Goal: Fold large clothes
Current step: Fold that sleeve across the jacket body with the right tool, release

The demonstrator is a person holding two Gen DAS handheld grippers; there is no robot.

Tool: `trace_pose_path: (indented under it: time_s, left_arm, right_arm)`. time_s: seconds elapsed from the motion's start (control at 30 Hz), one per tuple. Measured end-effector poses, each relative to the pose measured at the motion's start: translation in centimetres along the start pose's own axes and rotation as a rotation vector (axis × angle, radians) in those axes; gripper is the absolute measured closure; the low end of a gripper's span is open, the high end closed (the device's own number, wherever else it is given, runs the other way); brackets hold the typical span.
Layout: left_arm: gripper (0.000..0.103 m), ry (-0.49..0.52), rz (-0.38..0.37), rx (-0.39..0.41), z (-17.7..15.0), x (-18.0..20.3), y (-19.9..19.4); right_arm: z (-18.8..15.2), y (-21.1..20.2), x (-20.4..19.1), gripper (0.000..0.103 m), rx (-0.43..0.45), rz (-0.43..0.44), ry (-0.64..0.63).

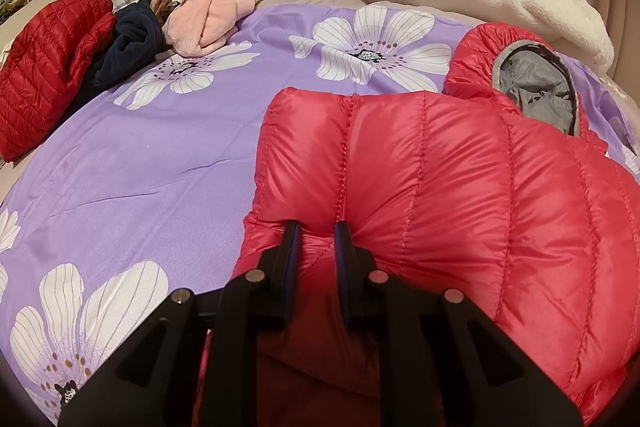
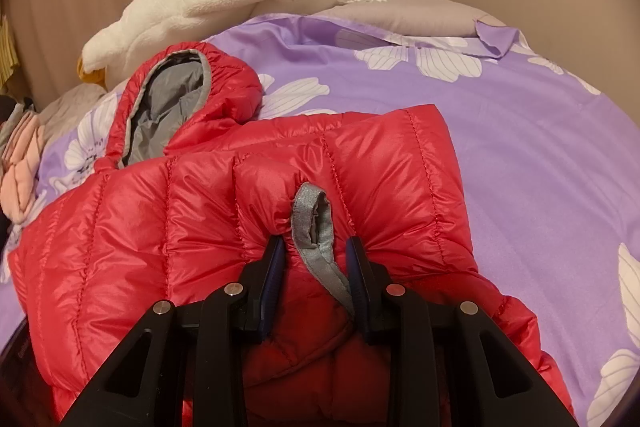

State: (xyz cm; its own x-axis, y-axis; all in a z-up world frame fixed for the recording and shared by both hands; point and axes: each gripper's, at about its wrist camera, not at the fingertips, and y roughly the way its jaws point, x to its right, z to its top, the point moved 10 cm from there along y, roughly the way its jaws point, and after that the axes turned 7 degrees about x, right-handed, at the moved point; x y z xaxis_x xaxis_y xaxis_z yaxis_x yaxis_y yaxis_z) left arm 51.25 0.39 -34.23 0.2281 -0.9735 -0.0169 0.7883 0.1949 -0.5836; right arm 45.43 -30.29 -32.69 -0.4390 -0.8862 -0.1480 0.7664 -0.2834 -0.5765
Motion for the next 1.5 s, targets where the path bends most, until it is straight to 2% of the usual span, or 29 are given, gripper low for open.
trace_pose_path:
  time_s: [1.3,1.4,1.43,1.5]
  left_arm:
    - [0.086,0.001,0.004,-0.003,0.0,0.0,0.1]
    - [0.083,0.002,0.021,-0.007,0.0,-0.4,-0.2]
    - [0.078,0.004,0.027,-0.012,0.1,-0.6,-0.5]
    - [0.057,0.030,0.022,-0.022,0.0,-1.4,-2.1]
  right_arm:
    - [0.0,0.0,0.2,0.073,0.000,-0.003,0.005]
    - [0.1,-0.1,0.2,0.072,-0.003,-0.006,0.001]
    - [0.2,-0.3,0.1,0.072,-0.008,-0.005,-0.005]
    - [0.1,-1.6,0.0,0.071,-0.031,0.003,-0.048]
